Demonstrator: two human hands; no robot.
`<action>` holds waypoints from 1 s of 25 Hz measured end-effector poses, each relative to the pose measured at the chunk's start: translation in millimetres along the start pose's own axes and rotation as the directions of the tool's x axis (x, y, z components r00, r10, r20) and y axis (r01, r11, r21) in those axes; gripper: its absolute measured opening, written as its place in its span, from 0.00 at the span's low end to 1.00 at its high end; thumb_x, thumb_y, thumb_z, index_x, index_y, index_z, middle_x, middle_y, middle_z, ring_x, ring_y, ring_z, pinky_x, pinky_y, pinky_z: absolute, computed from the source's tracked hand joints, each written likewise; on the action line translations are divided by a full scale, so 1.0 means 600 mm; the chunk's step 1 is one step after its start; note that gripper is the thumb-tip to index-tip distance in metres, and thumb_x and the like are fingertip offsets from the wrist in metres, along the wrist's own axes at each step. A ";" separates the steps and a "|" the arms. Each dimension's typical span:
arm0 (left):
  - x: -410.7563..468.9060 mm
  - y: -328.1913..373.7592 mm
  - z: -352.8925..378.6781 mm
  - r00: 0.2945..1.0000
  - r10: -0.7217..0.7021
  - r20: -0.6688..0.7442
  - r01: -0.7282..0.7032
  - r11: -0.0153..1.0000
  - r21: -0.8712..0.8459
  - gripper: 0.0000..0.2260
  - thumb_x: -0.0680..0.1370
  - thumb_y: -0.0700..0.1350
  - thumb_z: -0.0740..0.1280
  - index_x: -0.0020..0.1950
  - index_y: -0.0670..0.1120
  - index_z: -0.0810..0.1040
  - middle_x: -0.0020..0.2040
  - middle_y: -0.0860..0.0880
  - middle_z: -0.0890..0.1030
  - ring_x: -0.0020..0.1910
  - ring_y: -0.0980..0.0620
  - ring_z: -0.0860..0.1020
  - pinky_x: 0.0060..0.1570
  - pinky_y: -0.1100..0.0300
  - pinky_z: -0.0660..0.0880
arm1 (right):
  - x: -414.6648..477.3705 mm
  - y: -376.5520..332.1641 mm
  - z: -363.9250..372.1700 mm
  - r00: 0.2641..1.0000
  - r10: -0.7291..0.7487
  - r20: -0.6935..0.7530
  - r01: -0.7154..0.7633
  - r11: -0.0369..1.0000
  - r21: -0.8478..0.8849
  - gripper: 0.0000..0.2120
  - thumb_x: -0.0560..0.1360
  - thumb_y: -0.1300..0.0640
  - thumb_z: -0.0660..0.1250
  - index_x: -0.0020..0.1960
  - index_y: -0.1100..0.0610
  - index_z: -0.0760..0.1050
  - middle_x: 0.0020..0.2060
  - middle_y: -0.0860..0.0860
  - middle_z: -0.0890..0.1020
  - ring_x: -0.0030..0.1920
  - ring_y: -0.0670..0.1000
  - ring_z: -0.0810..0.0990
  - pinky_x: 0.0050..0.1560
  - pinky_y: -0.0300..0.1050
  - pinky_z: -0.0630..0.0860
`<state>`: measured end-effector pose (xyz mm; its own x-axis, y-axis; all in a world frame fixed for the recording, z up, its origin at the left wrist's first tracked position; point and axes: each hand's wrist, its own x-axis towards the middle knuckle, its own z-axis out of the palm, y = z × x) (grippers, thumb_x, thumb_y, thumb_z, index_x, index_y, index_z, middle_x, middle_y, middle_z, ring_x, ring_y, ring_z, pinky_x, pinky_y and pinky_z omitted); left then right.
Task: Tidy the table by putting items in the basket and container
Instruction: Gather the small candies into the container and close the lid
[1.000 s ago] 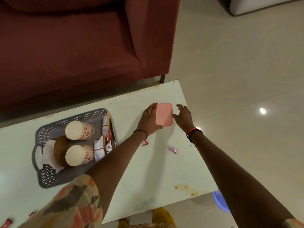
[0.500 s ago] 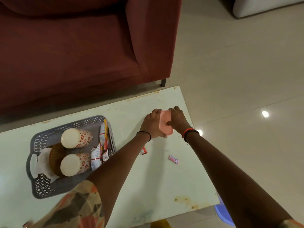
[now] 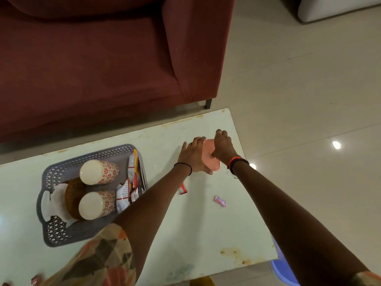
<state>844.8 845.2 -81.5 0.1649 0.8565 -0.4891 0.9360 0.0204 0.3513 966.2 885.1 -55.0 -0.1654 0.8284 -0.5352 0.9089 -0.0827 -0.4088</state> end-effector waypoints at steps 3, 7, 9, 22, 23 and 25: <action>-0.005 0.000 -0.002 1.000 0.006 0.013 -0.006 1.000 -0.012 0.54 0.60 0.62 0.76 0.75 0.48 0.49 0.75 0.45 0.61 0.74 0.43 0.62 0.72 0.37 0.52 | -0.010 0.002 0.000 0.999 0.024 -0.028 -0.022 0.997 0.070 0.36 0.66 0.67 0.75 0.68 0.66 0.60 0.64 0.62 0.70 0.64 0.61 0.71 0.64 0.52 0.72; -0.017 -0.009 -0.014 0.999 0.018 0.041 -0.014 0.996 -0.089 0.56 0.61 0.59 0.77 0.76 0.50 0.42 0.75 0.45 0.61 0.74 0.43 0.60 0.71 0.35 0.51 | -0.028 0.003 0.001 0.997 0.020 -0.077 -0.008 0.989 0.149 0.32 0.67 0.69 0.73 0.66 0.65 0.61 0.61 0.62 0.75 0.61 0.62 0.75 0.60 0.53 0.76; -0.028 -0.012 -0.018 0.999 0.031 0.044 -0.026 0.992 -0.122 0.57 0.62 0.57 0.77 0.76 0.50 0.39 0.75 0.45 0.61 0.74 0.43 0.59 0.71 0.34 0.51 | -0.041 0.003 0.002 0.996 0.001 -0.087 0.015 0.984 0.178 0.31 0.68 0.70 0.72 0.65 0.65 0.62 0.59 0.63 0.76 0.60 0.62 0.76 0.58 0.54 0.77; -0.144 -0.021 0.046 0.969 -0.209 -0.129 0.110 0.840 -0.532 0.40 0.71 0.43 0.71 0.76 0.48 0.51 0.75 0.46 0.63 0.73 0.45 0.63 0.73 0.45 0.62 | -0.178 0.052 -0.041 1.000 -0.015 0.005 0.011 0.900 0.435 0.07 0.70 0.62 0.72 0.41 0.57 0.74 0.38 0.49 0.81 0.35 0.43 0.78 0.30 0.23 0.68; -0.159 -0.018 0.056 0.953 -0.256 -0.163 0.115 0.800 -0.588 0.34 0.74 0.40 0.68 0.75 0.48 0.55 0.74 0.47 0.64 0.72 0.47 0.64 0.72 0.47 0.63 | -0.194 0.061 -0.035 1.000 -0.010 -0.029 0.021 0.902 0.432 0.07 0.69 0.63 0.72 0.40 0.57 0.74 0.37 0.49 0.81 0.36 0.44 0.78 0.32 0.22 0.68; -0.189 -0.009 0.074 0.904 -0.368 -0.216 0.120 0.704 -0.700 0.24 0.76 0.36 0.62 0.72 0.47 0.62 0.71 0.47 0.68 0.69 0.47 0.69 0.70 0.50 0.66 | -0.222 0.080 -0.013 0.989 -0.002 -0.146 0.061 0.914 0.402 0.08 0.70 0.65 0.71 0.38 0.56 0.73 0.37 0.50 0.80 0.39 0.49 0.80 0.37 0.22 0.71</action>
<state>834.7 725.2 -63.5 -0.2623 0.8784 -0.3994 0.4612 0.4777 0.7477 1034.6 775.3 2.3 -0.1096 0.9003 -0.4212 0.6663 -0.2479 -0.7033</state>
